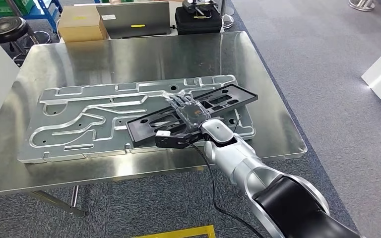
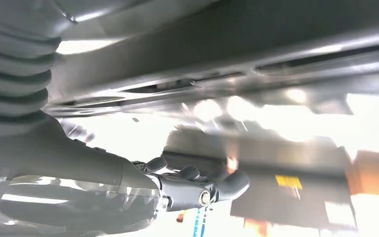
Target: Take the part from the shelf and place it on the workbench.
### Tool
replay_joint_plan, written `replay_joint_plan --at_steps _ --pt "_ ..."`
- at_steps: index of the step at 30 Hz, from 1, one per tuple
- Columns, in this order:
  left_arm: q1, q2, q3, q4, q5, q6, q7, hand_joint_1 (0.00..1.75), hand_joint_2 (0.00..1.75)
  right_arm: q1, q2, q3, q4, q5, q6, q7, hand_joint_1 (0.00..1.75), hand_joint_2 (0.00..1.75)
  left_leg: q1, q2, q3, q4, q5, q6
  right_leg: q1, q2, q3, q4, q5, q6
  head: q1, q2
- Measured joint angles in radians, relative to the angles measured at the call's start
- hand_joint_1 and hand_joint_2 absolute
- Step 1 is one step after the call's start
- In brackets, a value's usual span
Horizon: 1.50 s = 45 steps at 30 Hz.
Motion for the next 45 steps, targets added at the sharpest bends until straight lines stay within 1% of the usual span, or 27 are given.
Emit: replay_joint_plan --at_steps 2,3,6,7,9,11,12,13,14,16,18,21,22,24,26,27,28,29,32,34,37,38,40,42,43,44,45 --pt "-0.002 -0.004 -0.002 0.000 -0.001 0.000 0.002 0.00 0.00 -0.003 0.000 -0.048 -0.031 -0.076 -0.012 -0.075 0.00 0.00 -0.005 -0.001 -0.004 0.003 -0.001 -0.005 0.006 -0.001 0.054 -0.112 0.037 -0.013 0.000 0.000" --pt "-0.003 -0.005 -0.002 0.000 -0.001 0.001 0.004 0.00 0.00 -0.002 0.000 -0.074 -0.053 -0.119 -0.013 -0.117 0.00 0.00 -0.006 -0.001 -0.007 0.004 -0.001 -0.009 0.009 -0.001 0.064 -0.138 0.041 -0.016 0.000 0.000" --pt "-0.004 -0.006 -0.003 0.000 0.005 0.002 0.007 0.00 0.00 0.010 0.000 -0.149 -0.147 -0.281 0.011 -0.238 0.00 0.00 -0.005 0.000 -0.008 0.004 -0.003 -0.023 0.007 -0.002 0.069 -0.155 0.043 -0.025 0.000 0.000" --pt "-0.004 -0.005 -0.003 0.000 0.011 0.002 0.006 0.00 0.00 0.021 -0.001 -0.170 -0.193 -0.353 0.035 -0.267 0.00 0.00 -0.005 0.001 -0.013 0.017 -0.015 -0.029 0.004 -0.003 0.073 -0.161 0.046 -0.029 0.000 0.000" --pt "-0.002 -0.005 -0.002 0.000 0.022 0.003 0.003 0.00 0.00 0.060 -0.013 -0.205 -0.307 -0.513 0.100 -0.309 0.00 0.00 -0.002 0.002 -0.047 0.099 -0.067 -0.037 0.000 -0.006 0.079 -0.170 0.049 -0.035 0.000 0.000" --pt "0.006 -0.005 0.001 0.000 0.035 0.003 -0.003 0.00 0.00 0.123 -0.043 -0.240 -0.452 -0.666 0.157 -0.327 0.00 0.00 0.003 0.002 -0.106 0.230 -0.125 -0.044 0.000 -0.011 0.080 -0.170 0.048 -0.037 0.000 0.000" --pt "0.014 -0.005 0.003 0.000 0.042 0.003 -0.007 0.00 0.00 0.161 -0.064 -0.258 -0.528 -0.723 0.172 -0.329 0.00 0.00 0.005 0.002 -0.124 0.268 -0.133 -0.048 0.000 -0.013 0.080 -0.169 0.047 -0.036 0.000 0.000" --pt "0.023 -0.004 0.006 0.000 0.047 0.003 -0.012 0.00 0.00 0.204 -0.089 -0.281 -0.614 -0.775 0.185 -0.330 0.00 0.00 0.008 0.002 -0.127 0.276 -0.125 -0.051 -0.001 -0.015 0.081 -0.168 0.045 -0.035 0.000 0.000" --pt "0.031 -0.004 0.008 0.000 0.051 0.002 -0.016 0.00 0.00 0.242 -0.113 -0.305 -0.691 -0.807 0.191 -0.331 0.00 0.00 0.011 0.003 -0.109 0.241 -0.098 -0.053 -0.002 -0.016 0.082 -0.167 0.043 -0.031 0.000 0.000" --pt "0.043 -0.003 0.012 0.000 0.058 0.002 -0.022 0.00 0.00 0.306 -0.153 -0.359 -0.832 -0.838 0.177 -0.345 0.00 0.00 0.016 0.002 -0.040 0.106 -0.038 -0.056 -0.004 -0.013 0.082 -0.157 0.035 -0.020 0.000 0.000" --pt "0.047 -0.003 0.019 0.000 0.067 0.002 -0.026 0.00 0.00 0.368 -0.190 -0.412 -0.954 -0.854 0.122 -0.373 0.00 0.00 0.014 0.000 0.003 0.024 -0.020 -0.046 -0.003 -0.010 0.079 -0.149 0.030 -0.007 0.000 0.000" --pt "0.054 -0.003 0.033 0.000 0.079 0.001 -0.033 0.00 0.00 0.507 -0.252 -0.531 -1.139 -0.893 0.060 -0.415 0.00 0.00 0.013 -0.008 0.009 0.015 -0.025 -0.021 -0.003 -0.013 0.087 -0.154 0.027 0.014 0.000 0.000" --pt "0.058 -0.004 0.036 0.000 0.081 0.001 -0.036 0.00 0.00 0.559 -0.269 -0.588 -1.198 -0.906 0.056 -0.425 0.00 0.00 0.013 -0.010 0.012 0.012 -0.024 -0.013 -0.005 -0.014 0.087 -0.145 0.016 0.020 0.000 0.000" --pt "0.066 -0.004 0.044 0.000 0.084 0.001 -0.044 0.00 0.00 0.668 -0.292 -0.713 -1.308 -0.943 0.062 -0.440 0.00 0.00 0.015 -0.012 0.016 0.006 -0.022 0.000 -0.007 -0.011 0.057 -0.072 -0.033 0.028 0.000 0.000" --pt "0.069 -0.004 0.051 0.000 0.086 0.000 -0.052 0.00 0.00 0.789 -0.301 -0.825 -1.395 -0.991 0.079 -0.444 0.00 0.00 0.011 -0.013 0.015 0.006 -0.024 0.008 -0.006 -0.008 -0.004 0.056 -0.096 0.031 0.000 0.000" --pt "0.071 -0.004 0.054 0.000 0.087 0.000 -0.055 0.00 0.00 0.849 -0.301 -0.883 -1.432 -1.015 0.090 -0.444 0.00 0.00 0.008 -0.014 0.015 0.006 -0.025 0.010 -0.006 -0.007 -0.028 0.104 -0.112 0.031 0.000 0.000" --pt "0.073 -0.004 0.057 0.000 0.088 0.000 -0.059 0.00 0.00 0.902 -0.300 -0.937 -1.464 -1.035 0.099 -0.444 0.00 0.00 0.006 -0.015 0.016 0.006 -0.026 0.011 -0.006 -0.007 -0.037 0.119 -0.108 0.029 0.000 0.000" --pt "0.075 -0.004 0.060 0.000 0.088 0.000 -0.061 0.00 0.00 0.947 -0.297 -0.988 -1.490 -1.050 0.106 -0.444 0.00 0.00 0.003 -0.014 0.017 0.006 -0.026 0.012 -0.005 -0.007 -0.025 0.093 -0.087 0.026 0.000 0.000" --pt "0.074 -0.004 0.066 0.000 0.087 0.000 -0.063 0.00 0.00 1.025 -0.277 -1.114 -1.542 -1.067 0.122 -0.444 0.00 0.00 -0.005 -0.010 0.020 0.008 -0.027 0.009 0.001 -0.007 0.073 -0.102 -0.001 0.010 0.000 0.000" --pt "0.072 -0.005 0.071 0.000 0.086 0.000 -0.064 0.00 0.00 1.057 -0.257 -1.179 -1.555 -1.066 0.125 -0.444 0.00 0.00 -0.009 -0.009 0.021 0.007 -0.027 0.001 0.006 -0.007 0.097 -0.152 0.016 0.003 0.000 0.000" --pt "0.070 -0.004 0.077 0.000 0.089 0.003 -0.064 0.00 0.00 1.089 -0.228 -1.250 -1.565 -1.063 0.133 -0.444 0.00 0.00 -0.010 -0.007 0.020 0.010 -0.032 -0.015 0.003 -0.008 0.094 -0.157 0.027 -0.012 0.000 0.000" --pt "0.070 -0.003 0.078 0.000 0.091 0.004 -0.064 0.00 0.00 1.096 -0.219 -1.266 -1.567 -1.058 0.137 -0.444 0.00 0.00 -0.010 -0.006 0.014 0.028 -0.053 -0.020 0.000 -0.009 0.092 -0.161 0.033 -0.018 0.000 0.000" --pt "0.069 -0.003 0.080 0.000 0.092 0.004 -0.063 0.00 0.00 1.108 -0.199 -1.291 -1.564 -1.037 0.148 -0.444 0.00 0.00 -0.008 -0.003 -0.016 0.121 -0.129 -0.028 -0.003 -0.011 0.083 -0.165 0.043 -0.028 0.000 0.000" --pt "0.069 -0.004 0.083 0.000 0.093 0.004 -0.060 0.00 0.00 1.115 -0.168 -1.320 -1.537 -0.981 0.166 -0.441 0.00 0.00 -0.006 -0.001 -0.049 0.242 -0.204 -0.032 -0.002 -0.011 0.068 -0.164 0.054 -0.031 0.000 0.000" --pt "0.069 -0.004 0.086 0.000 0.093 0.005 -0.057 0.00 0.00 1.114 -0.149 -1.339 -1.507 -0.936 0.174 -0.436 0.00 0.00 -0.006 -0.001 -0.048 0.268 -0.216 -0.033 -0.002 -0.012 0.060 -0.164 0.061 -0.030 0.000 0.000" --pt "0.069 -0.004 0.088 0.000 0.094 0.005 -0.054 0.00 0.00 1.109 -0.132 -1.360 -1.463 -0.882 0.179 -0.431 0.00 0.00 -0.006 -0.001 -0.028 0.255 -0.210 -0.032 -0.002 -0.012 0.053 -0.164 0.067 -0.029 0.000 0.000" --pt "0.069 -0.004 0.090 0.000 0.094 0.005 -0.050 0.00 0.00 1.100 -0.120 -1.383 -1.398 -0.819 0.178 -0.426 0.00 0.00 -0.006 -0.001 0.012 0.202 -0.188 -0.030 -0.002 -0.011 0.045 -0.163 0.075 -0.027 0.000 0.000"
